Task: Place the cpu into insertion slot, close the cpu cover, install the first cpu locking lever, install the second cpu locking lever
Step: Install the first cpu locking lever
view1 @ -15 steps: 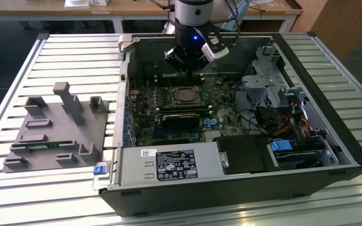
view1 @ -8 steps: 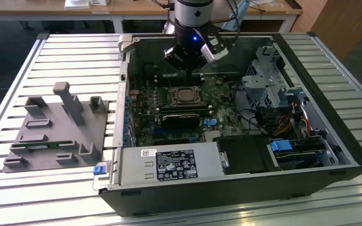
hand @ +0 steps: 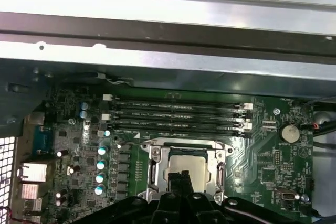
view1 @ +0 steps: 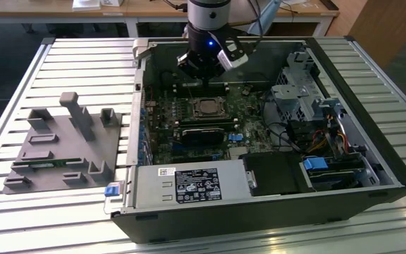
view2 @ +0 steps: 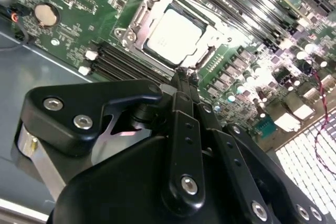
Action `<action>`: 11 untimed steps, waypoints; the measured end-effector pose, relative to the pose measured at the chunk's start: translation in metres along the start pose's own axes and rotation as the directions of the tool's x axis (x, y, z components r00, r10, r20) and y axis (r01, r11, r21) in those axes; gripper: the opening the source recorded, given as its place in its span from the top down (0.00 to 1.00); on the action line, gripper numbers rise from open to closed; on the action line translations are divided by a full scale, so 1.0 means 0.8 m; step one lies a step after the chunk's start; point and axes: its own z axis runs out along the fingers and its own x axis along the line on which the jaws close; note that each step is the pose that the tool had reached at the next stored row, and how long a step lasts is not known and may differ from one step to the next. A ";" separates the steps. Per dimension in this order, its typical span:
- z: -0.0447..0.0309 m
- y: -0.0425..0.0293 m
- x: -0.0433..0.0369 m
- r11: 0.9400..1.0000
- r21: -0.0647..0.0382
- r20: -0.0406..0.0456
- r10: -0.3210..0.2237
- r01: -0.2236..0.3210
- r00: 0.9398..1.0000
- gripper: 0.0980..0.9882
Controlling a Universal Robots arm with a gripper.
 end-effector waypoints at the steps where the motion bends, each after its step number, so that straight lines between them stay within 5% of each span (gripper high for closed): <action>1: -0.0001 0.0000 0.002 1.000 0.000 0.000 0.000 0.000 1.000 0.99; 11: -0.0005 0.0007 0.018 1.000 0.000 0.000 0.001 -0.001 1.000 0.99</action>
